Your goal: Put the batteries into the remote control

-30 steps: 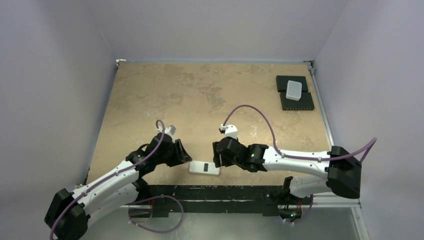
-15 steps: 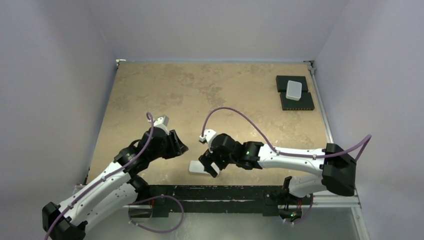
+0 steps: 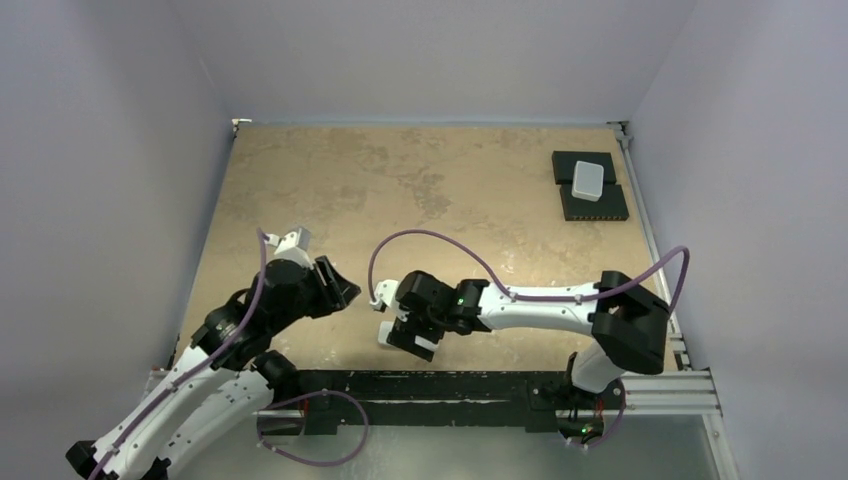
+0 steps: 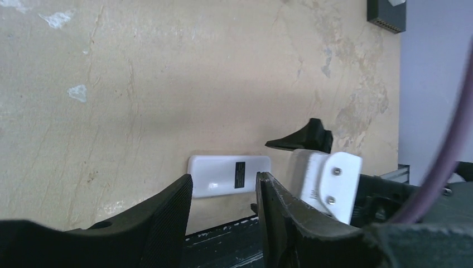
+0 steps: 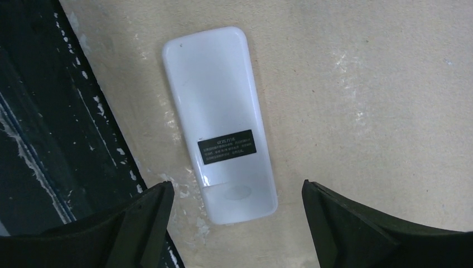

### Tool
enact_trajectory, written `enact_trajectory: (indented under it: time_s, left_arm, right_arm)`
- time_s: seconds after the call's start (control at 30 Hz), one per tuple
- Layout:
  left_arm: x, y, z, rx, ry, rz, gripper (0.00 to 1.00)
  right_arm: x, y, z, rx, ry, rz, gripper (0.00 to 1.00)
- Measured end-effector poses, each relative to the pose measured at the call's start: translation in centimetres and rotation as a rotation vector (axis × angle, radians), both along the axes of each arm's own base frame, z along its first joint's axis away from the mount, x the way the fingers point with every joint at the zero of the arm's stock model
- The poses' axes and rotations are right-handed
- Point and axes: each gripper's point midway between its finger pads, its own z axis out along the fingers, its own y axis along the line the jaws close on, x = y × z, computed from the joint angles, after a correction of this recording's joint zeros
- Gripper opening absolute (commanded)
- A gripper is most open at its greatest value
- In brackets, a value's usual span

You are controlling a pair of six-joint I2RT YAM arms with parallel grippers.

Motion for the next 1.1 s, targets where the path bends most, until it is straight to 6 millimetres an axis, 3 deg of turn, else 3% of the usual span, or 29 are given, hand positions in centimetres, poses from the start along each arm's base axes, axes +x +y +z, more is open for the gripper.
enact_trajectory:
  time_s: [0.17,0.57,0.7,0.9,1.1]
  left_arm:
    - [-0.1,0.7,1.9,-0.013,-0.041,0.023,0.47]
    - [-0.7,1.7,1.4,0.018,-0.023,0.041,0.47]
    - [-0.8,1.8,1.3,0.022,-0.019,0.041,0.47]
    - [-1.0,1.9,1.4,0.015,-0.020,0.045,0.47]
    - [-1.2,2.0,1.5,0.002,-0.020,0.053,0.47]
  right_arm:
    - [0.1,0.0,-1.1,-0.055,-0.003,0.038,0.93]
    - [-0.4,0.1,-3.6,-0.148,0.018,0.082,0.85]
    - [-0.5,0.2,-3.7,-0.151,0.019,0.085,0.75]
    - [-0.7,0.3,-3.9,-0.159,0.035,0.087,0.48]
    - [-0.9,0.3,-3.9,-0.156,0.050,0.074,0.40]
